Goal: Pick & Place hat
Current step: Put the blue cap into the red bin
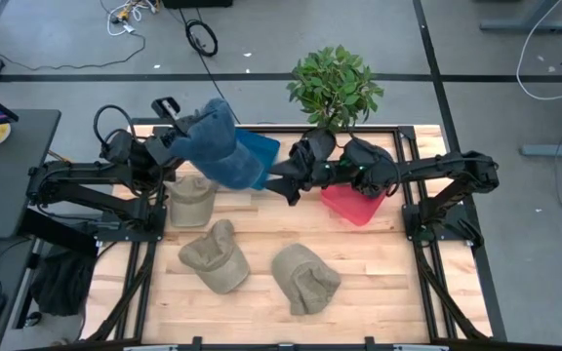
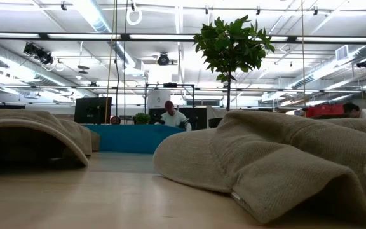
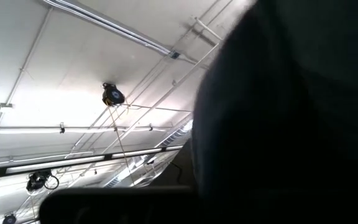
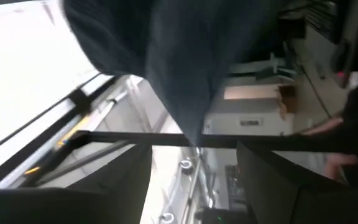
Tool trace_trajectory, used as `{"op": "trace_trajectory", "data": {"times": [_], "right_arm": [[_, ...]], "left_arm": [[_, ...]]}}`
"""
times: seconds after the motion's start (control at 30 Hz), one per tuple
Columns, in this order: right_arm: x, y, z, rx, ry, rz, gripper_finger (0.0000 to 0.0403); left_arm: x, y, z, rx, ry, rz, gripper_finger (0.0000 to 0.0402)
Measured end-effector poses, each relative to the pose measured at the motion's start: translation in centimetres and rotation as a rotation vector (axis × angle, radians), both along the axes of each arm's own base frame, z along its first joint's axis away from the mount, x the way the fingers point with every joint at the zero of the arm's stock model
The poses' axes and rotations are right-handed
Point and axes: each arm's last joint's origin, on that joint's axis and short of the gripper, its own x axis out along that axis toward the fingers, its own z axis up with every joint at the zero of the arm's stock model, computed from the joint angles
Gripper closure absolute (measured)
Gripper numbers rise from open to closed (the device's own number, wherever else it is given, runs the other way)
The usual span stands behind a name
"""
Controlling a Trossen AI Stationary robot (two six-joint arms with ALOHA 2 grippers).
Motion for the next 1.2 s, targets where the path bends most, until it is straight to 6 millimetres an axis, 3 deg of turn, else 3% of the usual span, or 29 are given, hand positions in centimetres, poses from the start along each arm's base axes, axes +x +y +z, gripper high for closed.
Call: {"op": "trace_trajectory", "data": {"times": [0.17, 0.43, 1.2], "right_arm": [[0.0, 0.0, -0.1, 0.009, 0.021, 0.025, 0.0165], [0.1, -1.1, -0.2, 0.053, 0.028, -0.180, 0.0179], [0.1, -1.3, 0.0, 0.040, 0.003, -0.242, 0.0245]], "left_arm": [[0.0, 0.0, 0.0, 0.000, 0.000, 0.000, 0.0397], [0.0, 0.0, 0.0, -0.004, -0.002, -0.004, 0.0397], [0.8, 0.0, -1.0, -0.013, 0.127, -0.007, 0.0397]]}}
